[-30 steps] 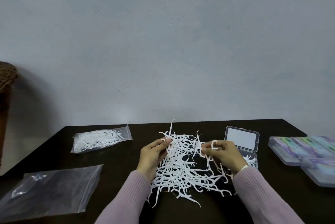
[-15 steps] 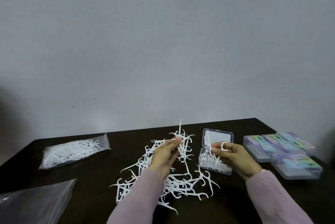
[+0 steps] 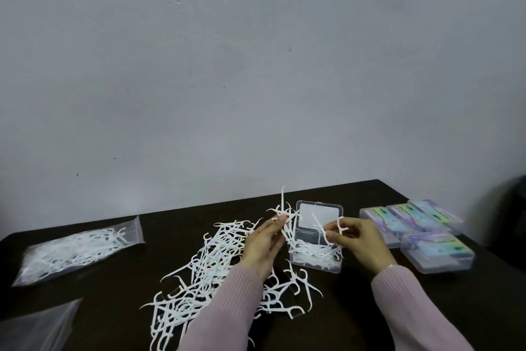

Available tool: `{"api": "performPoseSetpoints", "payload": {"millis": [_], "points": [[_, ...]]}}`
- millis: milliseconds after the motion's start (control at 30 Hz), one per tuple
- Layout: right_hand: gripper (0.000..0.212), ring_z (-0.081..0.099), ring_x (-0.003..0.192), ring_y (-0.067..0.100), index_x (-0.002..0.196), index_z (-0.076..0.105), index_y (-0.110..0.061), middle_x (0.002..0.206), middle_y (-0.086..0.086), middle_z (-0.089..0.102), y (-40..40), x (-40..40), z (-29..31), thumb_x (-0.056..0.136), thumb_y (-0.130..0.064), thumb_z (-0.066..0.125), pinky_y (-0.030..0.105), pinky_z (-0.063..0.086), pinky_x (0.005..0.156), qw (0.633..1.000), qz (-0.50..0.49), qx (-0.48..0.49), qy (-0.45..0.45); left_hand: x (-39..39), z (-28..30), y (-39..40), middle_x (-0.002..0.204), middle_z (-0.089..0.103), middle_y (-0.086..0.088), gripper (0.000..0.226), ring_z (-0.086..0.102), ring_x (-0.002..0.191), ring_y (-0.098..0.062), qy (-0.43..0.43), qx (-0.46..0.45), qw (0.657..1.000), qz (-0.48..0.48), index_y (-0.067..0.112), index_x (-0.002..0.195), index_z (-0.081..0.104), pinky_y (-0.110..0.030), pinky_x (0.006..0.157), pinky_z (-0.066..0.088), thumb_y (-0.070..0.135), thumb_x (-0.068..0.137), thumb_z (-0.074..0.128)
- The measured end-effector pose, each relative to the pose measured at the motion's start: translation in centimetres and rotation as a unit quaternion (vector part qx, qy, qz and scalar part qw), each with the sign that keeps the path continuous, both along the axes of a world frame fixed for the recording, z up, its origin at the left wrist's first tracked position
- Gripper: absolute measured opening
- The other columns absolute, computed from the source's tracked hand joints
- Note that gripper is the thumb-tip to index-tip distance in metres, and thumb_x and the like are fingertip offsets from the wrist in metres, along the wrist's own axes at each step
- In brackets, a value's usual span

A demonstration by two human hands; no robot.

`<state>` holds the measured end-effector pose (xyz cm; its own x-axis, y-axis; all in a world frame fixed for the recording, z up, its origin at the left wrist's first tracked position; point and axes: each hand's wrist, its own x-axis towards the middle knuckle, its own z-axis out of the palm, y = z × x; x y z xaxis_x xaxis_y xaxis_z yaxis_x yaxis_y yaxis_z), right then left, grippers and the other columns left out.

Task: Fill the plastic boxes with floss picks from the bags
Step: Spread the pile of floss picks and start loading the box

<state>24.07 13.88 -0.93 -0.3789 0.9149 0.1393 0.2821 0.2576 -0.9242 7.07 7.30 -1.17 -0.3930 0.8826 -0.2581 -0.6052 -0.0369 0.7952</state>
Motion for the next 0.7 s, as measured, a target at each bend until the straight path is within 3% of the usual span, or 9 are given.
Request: {"api": "performPoseSetpoints", "payload": {"millis": [133,300,400,533,700], "points": [[0.014,0.059,0.083,0.005,0.081,0.064,-0.03,0.088,-0.007,0.065,0.1,-0.5,-0.6,0.081,-0.017,0.067,0.016,0.049,0.072,0.991,0.003,0.081,-0.105,-0.5,-0.4,0.2,0.099,0.069,-0.002,0.021,0.061,0.094,-0.011,-0.016,-0.001,1.0,0.013,0.007,0.102,0.066,-0.022,0.07,0.048,0.007,0.082,0.066],[0.021,0.052,0.076,-0.003,0.106,0.065,-0.021,0.089,-0.009,0.06,0.3,-0.8,-1.3,0.085,-0.021,0.064,0.008,0.04,0.062,0.973,-0.002,0.148,-0.178,-1.1,-0.5,0.2,0.102,0.068,-0.003,0.025,0.059,0.096,-0.011,-0.031,-0.002,0.999,0.026,0.007,0.104,0.064,-0.024,0.077,0.047,0.006,0.079,0.067],[0.024,0.055,0.08,0.0,0.109,0.065,-0.021,0.096,-0.004,0.065,0.5,-0.7,-1.6,0.086,-0.022,0.063,0.012,0.046,0.074,0.969,-0.017,0.165,-0.184,-1.2,-0.5,0.2,0.098,0.068,-0.001,0.016,0.06,0.092,-0.009,-0.029,-0.004,0.999,0.027,0.008,0.099,0.065,-0.023,0.073,0.048,0.006,0.083,0.064],[0.029,0.056,0.082,0.006,0.112,0.065,-0.016,0.101,0.003,0.067,0.4,-0.8,-1.6,0.085,-0.024,0.063,0.021,0.05,0.081,0.969,-0.076,0.186,-0.14,-1.5,-0.5,0.1,0.097,0.068,-0.001,0.012,0.059,0.094,-0.011,-0.032,-0.003,0.999,0.035,0.009,0.095,0.065,-0.027,0.089,0.044,0.005,0.084,0.062],[0.02,0.05,0.074,-0.003,0.103,0.066,-0.014,0.09,-0.002,0.061,0.3,-0.8,-1.5,0.085,-0.023,0.063,0.008,0.041,0.063,0.975,-0.08,0.181,-0.104,-1.6,-0.5,0.1,0.098,0.068,-0.001,0.013,0.059,0.093,-0.009,-0.031,-0.003,0.999,0.037,0.009,0.098,0.065,-0.026,0.088,0.043,0.006,0.085,0.062]]}}
